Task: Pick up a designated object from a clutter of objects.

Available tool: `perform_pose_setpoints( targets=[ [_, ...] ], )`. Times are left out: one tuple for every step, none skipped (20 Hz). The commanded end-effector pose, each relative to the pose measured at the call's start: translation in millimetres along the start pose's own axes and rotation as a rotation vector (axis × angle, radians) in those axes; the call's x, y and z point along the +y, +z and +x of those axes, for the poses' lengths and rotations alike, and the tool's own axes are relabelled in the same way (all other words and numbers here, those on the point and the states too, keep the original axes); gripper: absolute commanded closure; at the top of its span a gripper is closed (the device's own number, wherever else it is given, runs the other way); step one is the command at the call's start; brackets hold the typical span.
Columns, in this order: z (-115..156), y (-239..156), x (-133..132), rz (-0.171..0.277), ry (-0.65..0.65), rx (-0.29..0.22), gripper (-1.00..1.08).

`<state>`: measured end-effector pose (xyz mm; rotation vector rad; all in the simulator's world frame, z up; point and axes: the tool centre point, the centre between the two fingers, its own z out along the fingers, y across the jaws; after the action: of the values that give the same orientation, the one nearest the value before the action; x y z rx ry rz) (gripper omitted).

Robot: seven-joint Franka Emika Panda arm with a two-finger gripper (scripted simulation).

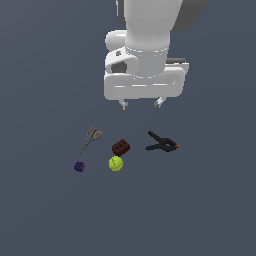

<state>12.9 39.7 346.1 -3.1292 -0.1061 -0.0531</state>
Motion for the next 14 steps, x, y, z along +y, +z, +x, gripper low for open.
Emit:
perform_pose_setpoints(
  targets=[
    [0, 0, -1, 0.0, -0.003, 0.0, -0.92],
    [0, 0, 0, 0.0, 0.0, 0.0, -0.92],
    [0, 0, 0, 0.0, 0.0, 0.0, -0.92],
    [0, 0, 0, 0.0, 0.0, 0.0, -0.92],
    [0, 0, 0, 0.0, -0.002, 0.0, -0.92],
    [1, 1, 0, 0.0, -0.005, 0.0, -0.92],
    [1, 3, 1, 0.0, -0.009, 0.0, -0.92],
    [2, 5, 2, 0.0, -0.014, -0.001, -0.92],
    [3, 7, 3, -0.001, -0.019, -0.001, -0.92],
    [4, 10, 4, -0.001, -0.026, -0.001, -0.92],
    [5, 13, 5, -0.001, -0.033, -0.002, -0.92],
    [7, 17, 7, -0.002, -0.042, -0.002, -0.92],
    [8, 21, 9, -0.002, -0.051, -0.003, -0.92],
    [10, 25, 11, -0.002, -0.061, -0.004, -0.92]
  ],
)
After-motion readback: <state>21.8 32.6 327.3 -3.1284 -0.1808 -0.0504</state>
